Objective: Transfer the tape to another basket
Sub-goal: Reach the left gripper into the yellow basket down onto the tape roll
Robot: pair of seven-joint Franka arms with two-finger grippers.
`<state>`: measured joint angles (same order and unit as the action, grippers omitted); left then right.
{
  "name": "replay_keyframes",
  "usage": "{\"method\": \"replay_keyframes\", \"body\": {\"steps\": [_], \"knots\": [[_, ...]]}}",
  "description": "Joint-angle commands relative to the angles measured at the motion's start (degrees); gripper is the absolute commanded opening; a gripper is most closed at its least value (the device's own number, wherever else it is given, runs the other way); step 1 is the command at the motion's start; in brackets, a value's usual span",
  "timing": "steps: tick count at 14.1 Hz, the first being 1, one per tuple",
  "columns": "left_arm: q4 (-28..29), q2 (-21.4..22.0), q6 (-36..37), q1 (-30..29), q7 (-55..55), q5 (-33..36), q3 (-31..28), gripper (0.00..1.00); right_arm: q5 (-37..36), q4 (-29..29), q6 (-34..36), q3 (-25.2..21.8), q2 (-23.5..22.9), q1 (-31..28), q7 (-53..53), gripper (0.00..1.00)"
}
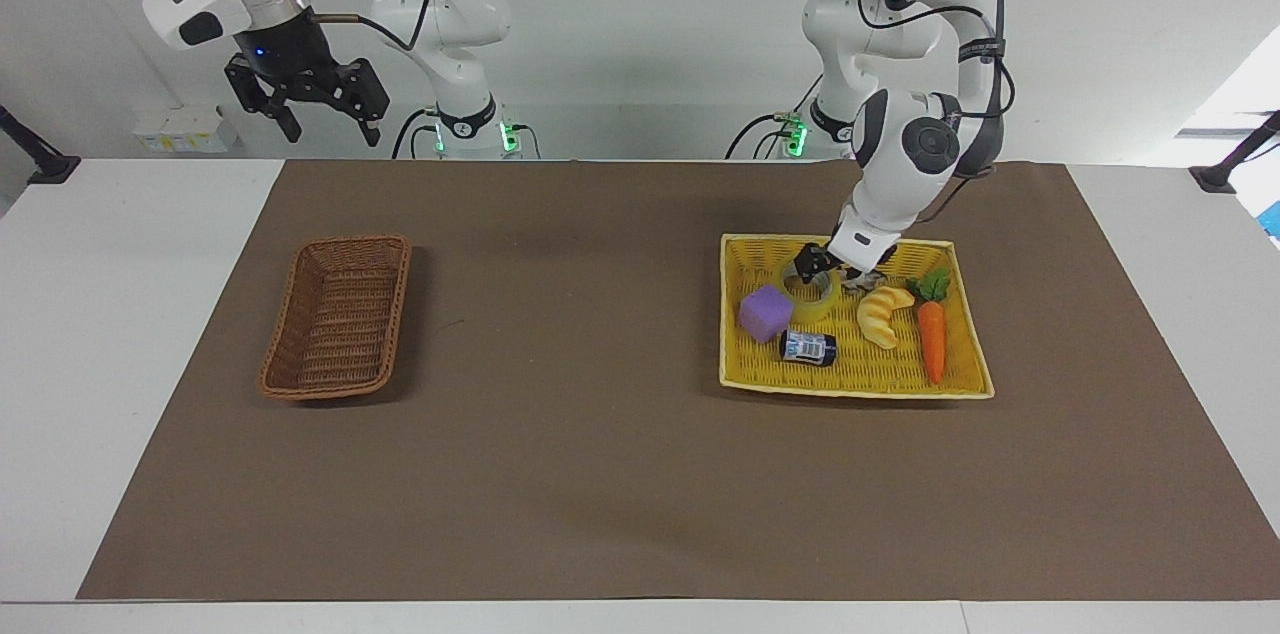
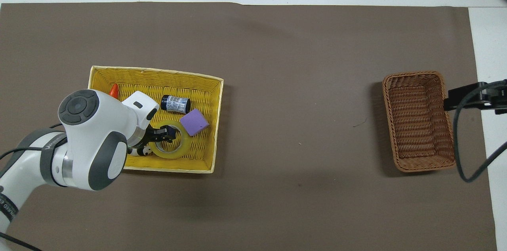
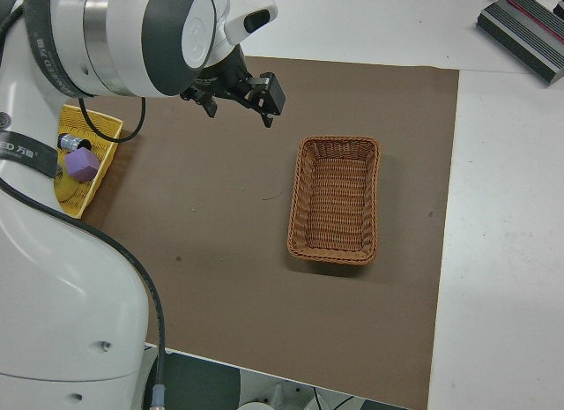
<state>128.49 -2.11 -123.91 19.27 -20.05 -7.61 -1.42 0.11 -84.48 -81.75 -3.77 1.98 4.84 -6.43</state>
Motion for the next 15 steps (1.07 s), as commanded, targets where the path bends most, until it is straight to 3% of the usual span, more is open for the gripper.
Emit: {"method": "replay_keyframes", "body": {"steps": [1,5,6,7,8,9,15], "knots": [[2.11,-1.65,-3.43,2.62,-1.40,-2.41,-0.87,0.80,1.21,-1.66,0.45,0.26,1.53,-0.54,-0.17,1.00],[4.40,-1.48,-4.32,2.62,-2.18,-2.50,-0.87,0.32,1.21,-2.45,0.45,0.26,2.06,-0.54,-0.17,1.00],[4.40,-1.66,-4.58,2.79,-5.32,-2.50,-0.95,0.10,1.21,-2.45,0.45,0.26,2.15,-0.54,-0.08,1.00],[4.23,-1.84,-4.67,3.23,-7.35,-2.50,-0.95,0.00,1.21,-2.45,0.45,0.26,2.15,-0.54,-0.16,1.00],[3.53,-1.93,-3.02,3.32,-7.90,-2.41,-0.95,0.00,1.21,-2.45,0.45,0.26,2.15,-0.54,-0.25,1.00],[3.70,-1.67,-1.96,3.84,-7.38,-2.41,-1.04,0.99,1.21,-2.45,0.45,0.26,2.15,-0.54,-0.25,1.00],[3.17,-1.84,-2.12,3.58,-7.37,-2.41,-1.04,1.00,1.21,-2.54,0.80,0.26,2.24,-0.36,-0.08,1.00]]}}
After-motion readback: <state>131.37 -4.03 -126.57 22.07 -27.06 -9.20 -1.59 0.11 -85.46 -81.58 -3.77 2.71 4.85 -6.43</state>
